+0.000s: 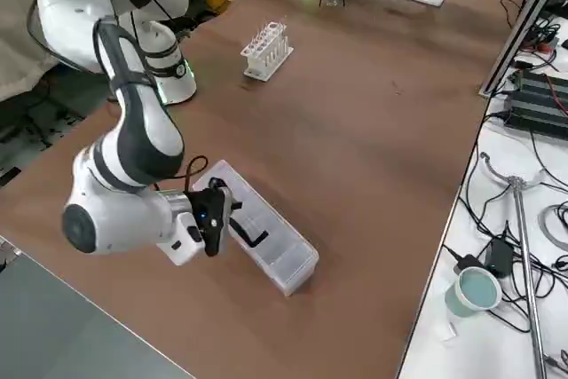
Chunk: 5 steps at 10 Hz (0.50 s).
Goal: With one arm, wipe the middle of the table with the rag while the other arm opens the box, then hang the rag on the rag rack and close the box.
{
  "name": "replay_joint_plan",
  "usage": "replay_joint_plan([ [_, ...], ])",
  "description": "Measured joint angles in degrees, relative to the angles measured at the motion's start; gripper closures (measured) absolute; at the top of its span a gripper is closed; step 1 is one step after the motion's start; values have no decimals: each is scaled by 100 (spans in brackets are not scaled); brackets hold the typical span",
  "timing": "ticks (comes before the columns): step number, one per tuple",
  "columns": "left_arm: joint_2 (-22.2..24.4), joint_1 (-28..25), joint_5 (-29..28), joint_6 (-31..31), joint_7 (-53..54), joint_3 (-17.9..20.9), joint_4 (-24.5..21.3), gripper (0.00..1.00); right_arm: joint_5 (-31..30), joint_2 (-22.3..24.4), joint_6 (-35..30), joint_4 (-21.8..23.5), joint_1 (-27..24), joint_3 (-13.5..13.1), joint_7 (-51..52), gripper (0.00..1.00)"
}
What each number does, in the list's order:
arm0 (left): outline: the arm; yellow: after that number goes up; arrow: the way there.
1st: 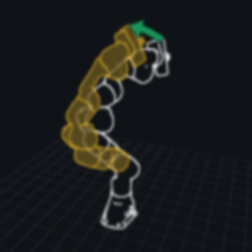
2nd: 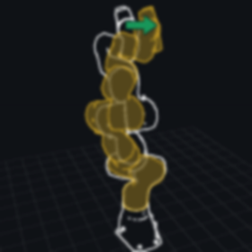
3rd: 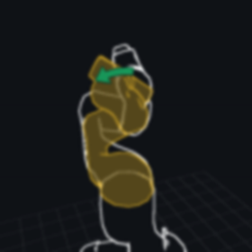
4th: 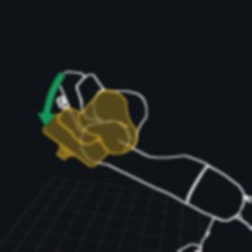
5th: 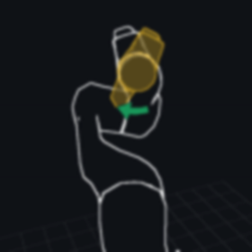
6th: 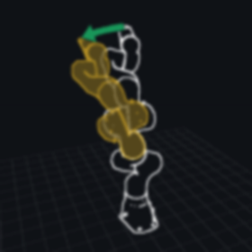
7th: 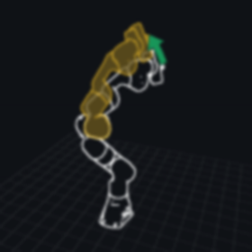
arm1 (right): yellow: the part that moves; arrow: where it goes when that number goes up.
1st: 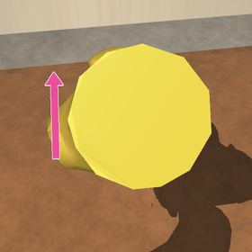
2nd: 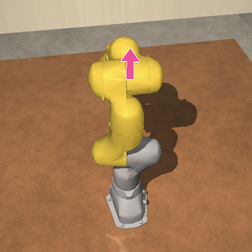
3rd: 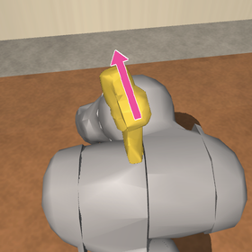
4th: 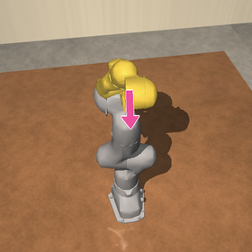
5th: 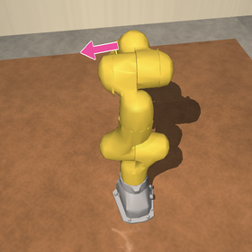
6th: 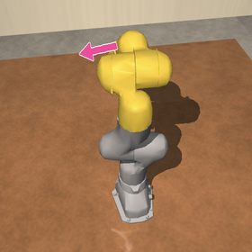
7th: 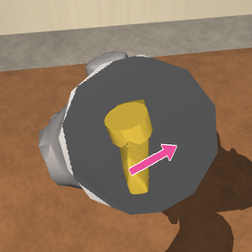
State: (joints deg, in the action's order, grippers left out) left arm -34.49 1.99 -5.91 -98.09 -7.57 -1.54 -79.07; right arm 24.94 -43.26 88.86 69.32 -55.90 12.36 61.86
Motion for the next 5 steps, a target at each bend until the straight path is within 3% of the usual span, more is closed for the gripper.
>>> replay_joint_plan([
  [2,446,3,148,-33,-8,-4,154,0,-361,255,-101,-322,154,64,-504,97],
  [5,1464,11,645,178,-15,-8,218,0,-1234,976,-101,-414,1167,105,-1844,94],
])
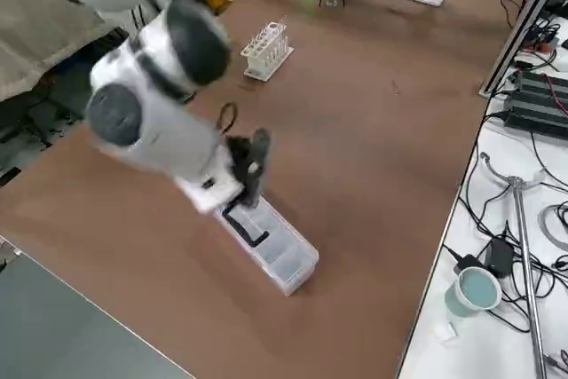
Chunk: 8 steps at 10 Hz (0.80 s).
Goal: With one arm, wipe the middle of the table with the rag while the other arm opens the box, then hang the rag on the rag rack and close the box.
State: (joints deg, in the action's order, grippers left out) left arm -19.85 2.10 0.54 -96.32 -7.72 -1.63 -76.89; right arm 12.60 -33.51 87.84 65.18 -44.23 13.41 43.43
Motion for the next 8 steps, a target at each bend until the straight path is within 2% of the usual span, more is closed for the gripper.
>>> replay_joint_plan([
  [2,688,2,122,511,0,0,-22,0,-542,358,0,2,604,1,-993,82],
  [5,1490,14,151,757,-17,-2,-386,0,-925,733,-57,90,1242,-2,-2056,37],
  [7,1676,-29,152,681,-14,-14,-596,3,-1132,912,-64,219,1706,-2,-3029,6],
  [8,1696,-86,152,510,-2,-39,-730,3,-1161,998,-62,297,1906,-1,-3383,2],
])
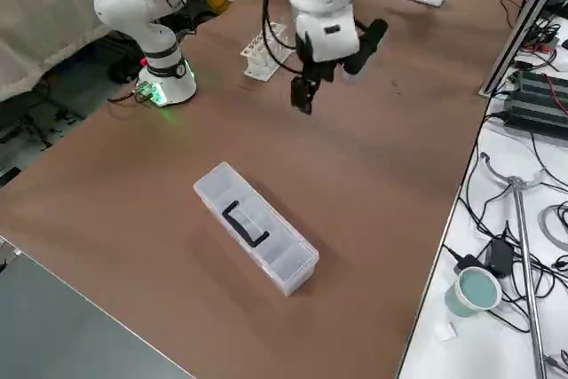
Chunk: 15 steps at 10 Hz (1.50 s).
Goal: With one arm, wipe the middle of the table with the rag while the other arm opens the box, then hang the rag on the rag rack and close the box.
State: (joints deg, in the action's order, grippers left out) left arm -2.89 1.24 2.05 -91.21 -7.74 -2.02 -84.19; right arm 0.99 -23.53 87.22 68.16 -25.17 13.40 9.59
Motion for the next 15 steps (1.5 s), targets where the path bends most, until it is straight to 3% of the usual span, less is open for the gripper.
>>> replay_joint_plan([
  [5,6,-33,0,-325,194,-9,-262,0,-44,817,6,773,968,11,-1640,1],
  [10,9,-28,0,-344,208,-63,-239,0,-94,1745,270,1781,1025,-9,-1711,1],
  [15,9,-42,0,-344,208,-60,-235,0,-95,1851,284,1858,1037,-10,-1711,1],
])
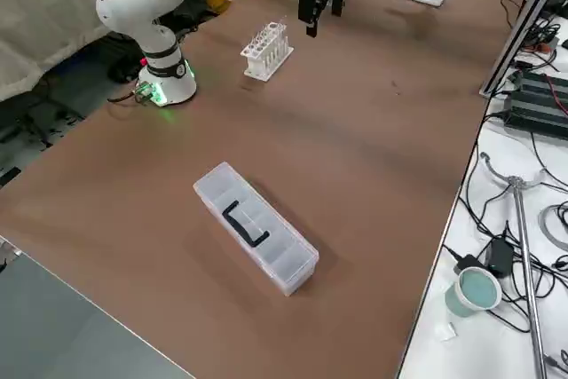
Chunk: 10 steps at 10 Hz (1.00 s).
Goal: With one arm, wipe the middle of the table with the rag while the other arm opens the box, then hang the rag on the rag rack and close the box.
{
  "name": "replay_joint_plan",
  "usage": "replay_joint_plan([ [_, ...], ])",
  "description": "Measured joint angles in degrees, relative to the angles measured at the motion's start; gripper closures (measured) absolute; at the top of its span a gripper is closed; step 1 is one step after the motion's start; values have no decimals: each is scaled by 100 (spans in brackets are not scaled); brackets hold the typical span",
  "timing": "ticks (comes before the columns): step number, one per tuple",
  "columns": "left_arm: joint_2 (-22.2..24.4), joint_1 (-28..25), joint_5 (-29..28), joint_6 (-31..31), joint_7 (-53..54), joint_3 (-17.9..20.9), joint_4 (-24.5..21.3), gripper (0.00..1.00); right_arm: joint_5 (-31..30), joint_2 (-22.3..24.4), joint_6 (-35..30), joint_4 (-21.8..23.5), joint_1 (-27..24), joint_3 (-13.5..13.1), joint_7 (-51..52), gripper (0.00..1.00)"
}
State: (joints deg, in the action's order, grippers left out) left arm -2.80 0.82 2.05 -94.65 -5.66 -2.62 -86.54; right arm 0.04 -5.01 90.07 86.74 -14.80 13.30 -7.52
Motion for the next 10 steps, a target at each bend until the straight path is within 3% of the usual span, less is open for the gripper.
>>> replay_joint_plan([
  [3,-1,5,0,0,0,-5,-1,0,-10,2,36,-1,127,-99,1,1],
  [5,-3,6,0,0,0,-6,-10,0,-21,1,79,-2,729,-744,1,1],
  [6,-5,9,0,0,0,-6,-13,0,-21,2,94,-21,870,-907,1,1],
  [10,-6,16,0,275,0,-42,-35,0,-21,10,86,-79,915,-975,4,1],
])
